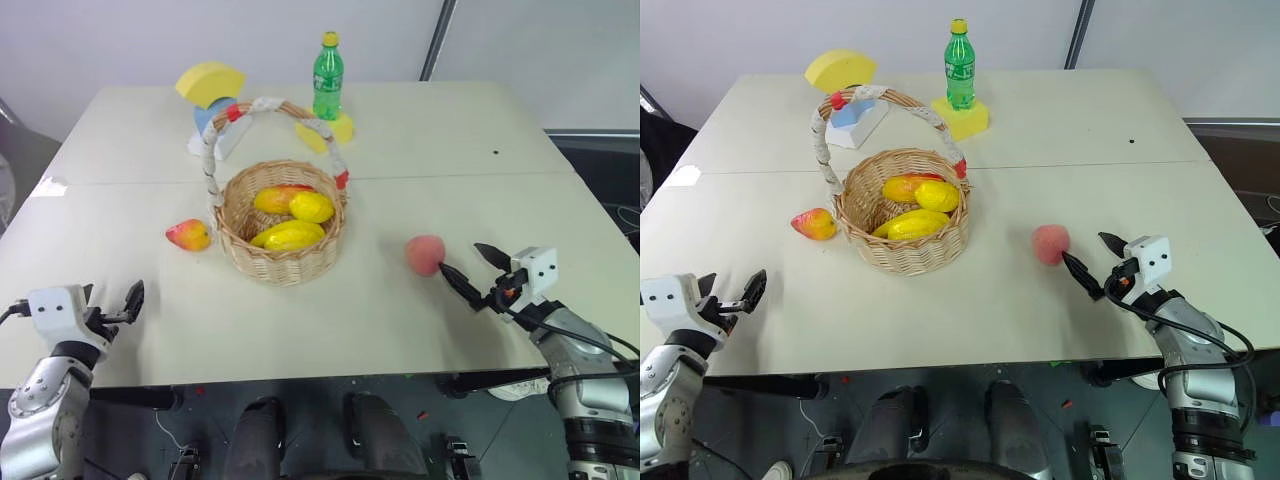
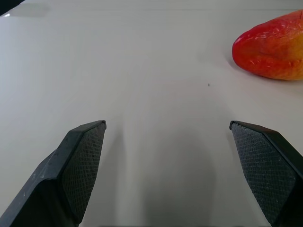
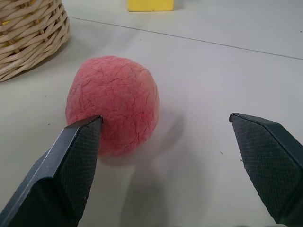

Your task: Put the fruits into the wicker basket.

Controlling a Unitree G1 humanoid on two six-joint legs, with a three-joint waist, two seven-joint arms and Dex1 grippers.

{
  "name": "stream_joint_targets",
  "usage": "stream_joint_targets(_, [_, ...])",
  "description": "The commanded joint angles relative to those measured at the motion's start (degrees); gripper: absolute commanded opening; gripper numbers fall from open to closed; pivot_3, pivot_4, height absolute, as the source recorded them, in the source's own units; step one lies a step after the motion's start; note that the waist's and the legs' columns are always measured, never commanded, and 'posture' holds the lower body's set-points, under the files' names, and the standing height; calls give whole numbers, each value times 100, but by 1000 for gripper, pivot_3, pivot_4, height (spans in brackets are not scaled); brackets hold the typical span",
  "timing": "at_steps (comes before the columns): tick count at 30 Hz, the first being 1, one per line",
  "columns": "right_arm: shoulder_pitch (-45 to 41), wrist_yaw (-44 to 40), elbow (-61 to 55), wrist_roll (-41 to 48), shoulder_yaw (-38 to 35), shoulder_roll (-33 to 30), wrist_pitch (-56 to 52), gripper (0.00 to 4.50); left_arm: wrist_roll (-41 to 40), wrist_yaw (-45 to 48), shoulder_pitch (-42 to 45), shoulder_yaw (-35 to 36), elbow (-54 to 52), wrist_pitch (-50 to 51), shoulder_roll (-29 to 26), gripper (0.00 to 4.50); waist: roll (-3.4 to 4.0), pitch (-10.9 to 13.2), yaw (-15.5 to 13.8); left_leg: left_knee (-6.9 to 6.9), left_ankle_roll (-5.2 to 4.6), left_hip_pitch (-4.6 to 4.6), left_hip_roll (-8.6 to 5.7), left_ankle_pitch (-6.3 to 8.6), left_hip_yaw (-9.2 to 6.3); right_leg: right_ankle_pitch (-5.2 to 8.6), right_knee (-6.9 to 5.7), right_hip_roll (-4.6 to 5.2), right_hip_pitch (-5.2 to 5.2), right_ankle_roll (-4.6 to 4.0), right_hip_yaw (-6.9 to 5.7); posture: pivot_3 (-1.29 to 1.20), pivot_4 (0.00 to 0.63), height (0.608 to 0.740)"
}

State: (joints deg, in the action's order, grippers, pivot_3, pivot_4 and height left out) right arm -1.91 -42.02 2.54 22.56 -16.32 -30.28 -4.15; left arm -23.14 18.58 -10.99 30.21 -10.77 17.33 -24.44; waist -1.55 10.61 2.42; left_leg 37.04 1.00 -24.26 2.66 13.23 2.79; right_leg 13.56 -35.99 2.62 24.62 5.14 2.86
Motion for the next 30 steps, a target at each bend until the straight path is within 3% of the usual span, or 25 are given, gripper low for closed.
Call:
stream_joint_targets(1, [-14, 19, -67, 8, -86, 7, 163, 4465, 25, 4, 27, 33, -55, 6, -85, 4500, 0, 0, 0, 0, 0, 0, 0, 0, 0, 0, 0, 0, 0, 0, 0, 0, 150, 740])
stream_joint_targets(13, [-139, -244, -936, 350, -116, -417, -375, 4465, -182, 477, 341, -209, -484, 412, -519, 4500, 0, 0, -7, 1, 0, -1, -1, 0, 1, 0, -1, 3, 0, 0, 0, 0, 150, 740])
stream_joint_targets(19, [221, -726, -2282, 1171, -80, -1033, -1513, 4465, 360, 934, 783, -671, -242, 405, -1431, 4500, 0, 0, -22, -5, 0, 0, 2, 0, -1, 0, -1, -2, 2, 0, -2, 0, 150, 740])
stream_joint_targets(23, [-44, -773, -3257, 1968, 119, -1433, -2494, 4465, 726, 1732, 1418, -1309, 262, 185, -2191, 4500, 1, 1, -16, -4, 0, -1, 1, 0, 2, -1, 0, 2, 5, -2, 0, 0, 150, 740])
stream_joint_targets(30, [-838, -427, -3844, 2243, 731, -1291, -2969, 4465, 858, 2651, 2843, -2108, 1424, 231, -2451, 4500, 0, 1, -18, -10, 0, -16, 5, 0, 3, -4, 18, 2, 15, -8, -1, 0, 150, 740])
